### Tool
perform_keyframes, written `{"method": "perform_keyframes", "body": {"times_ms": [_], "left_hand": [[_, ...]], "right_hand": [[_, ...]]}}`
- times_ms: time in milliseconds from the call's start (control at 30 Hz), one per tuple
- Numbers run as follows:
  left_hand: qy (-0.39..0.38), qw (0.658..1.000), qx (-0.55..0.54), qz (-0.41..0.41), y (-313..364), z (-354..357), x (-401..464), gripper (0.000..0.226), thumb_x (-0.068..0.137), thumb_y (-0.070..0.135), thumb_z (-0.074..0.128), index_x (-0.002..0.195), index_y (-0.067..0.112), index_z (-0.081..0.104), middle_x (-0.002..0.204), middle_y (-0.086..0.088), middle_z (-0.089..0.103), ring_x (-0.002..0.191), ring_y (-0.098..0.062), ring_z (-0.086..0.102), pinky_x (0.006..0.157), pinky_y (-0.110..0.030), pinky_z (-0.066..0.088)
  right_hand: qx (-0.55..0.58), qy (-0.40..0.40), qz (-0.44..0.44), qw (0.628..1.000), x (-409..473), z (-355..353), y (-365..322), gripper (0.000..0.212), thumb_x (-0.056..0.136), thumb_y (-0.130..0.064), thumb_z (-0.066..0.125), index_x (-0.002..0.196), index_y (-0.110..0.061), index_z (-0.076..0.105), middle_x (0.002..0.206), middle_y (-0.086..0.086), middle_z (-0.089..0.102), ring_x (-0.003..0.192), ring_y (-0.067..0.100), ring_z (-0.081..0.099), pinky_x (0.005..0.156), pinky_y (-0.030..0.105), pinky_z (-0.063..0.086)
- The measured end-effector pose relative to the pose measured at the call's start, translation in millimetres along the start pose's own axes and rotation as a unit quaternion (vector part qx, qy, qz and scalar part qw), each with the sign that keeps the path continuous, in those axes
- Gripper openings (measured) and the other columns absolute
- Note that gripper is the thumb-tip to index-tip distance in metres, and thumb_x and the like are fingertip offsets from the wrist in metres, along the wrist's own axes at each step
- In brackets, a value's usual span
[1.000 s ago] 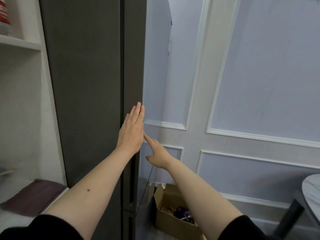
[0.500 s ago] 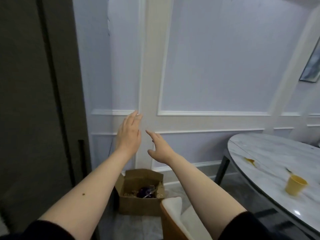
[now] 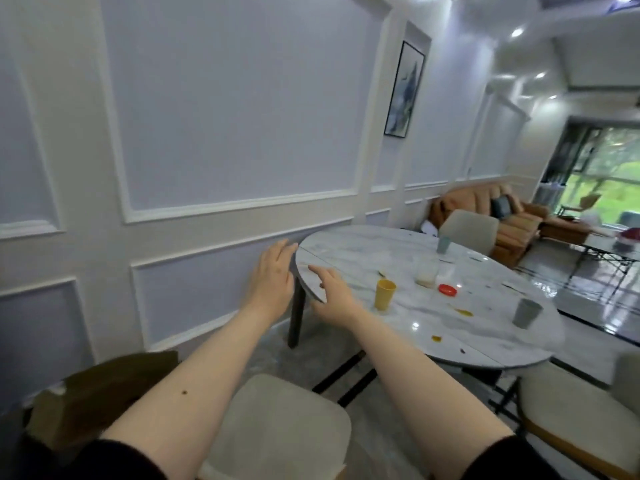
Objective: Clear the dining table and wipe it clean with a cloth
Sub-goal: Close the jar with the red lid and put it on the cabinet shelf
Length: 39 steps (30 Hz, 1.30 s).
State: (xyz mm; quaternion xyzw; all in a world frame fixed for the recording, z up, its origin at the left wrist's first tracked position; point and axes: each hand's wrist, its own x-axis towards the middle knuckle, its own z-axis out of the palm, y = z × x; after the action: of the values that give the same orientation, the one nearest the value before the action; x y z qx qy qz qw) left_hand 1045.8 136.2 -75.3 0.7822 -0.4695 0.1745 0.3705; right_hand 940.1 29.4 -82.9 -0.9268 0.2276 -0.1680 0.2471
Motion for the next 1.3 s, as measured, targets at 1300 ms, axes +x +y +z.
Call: {"method": "perform_keyframes", "body": {"times_ms": [1300], "left_hand": [[-0.183, 0.971, -0.151, 0.038, 224, 506, 199, 0.045, 0.086, 0.002, 0.048, 0.131, 0.007, 0.044, 0.131, -0.010, 0.045, 0.117, -0.026, 0.045, 0.091, -0.036, 0.045]], "right_hand": [[-0.052, 0.064, 0.260, 0.962, 76, -194, 497, 0.066, 0.089, -0.016, 0.057, 0.146, -0.023, 0.025, 0.145, 0.001, 0.032, 0.122, 0.021, 0.046, 0.104, 0.035, 0.040]]}}
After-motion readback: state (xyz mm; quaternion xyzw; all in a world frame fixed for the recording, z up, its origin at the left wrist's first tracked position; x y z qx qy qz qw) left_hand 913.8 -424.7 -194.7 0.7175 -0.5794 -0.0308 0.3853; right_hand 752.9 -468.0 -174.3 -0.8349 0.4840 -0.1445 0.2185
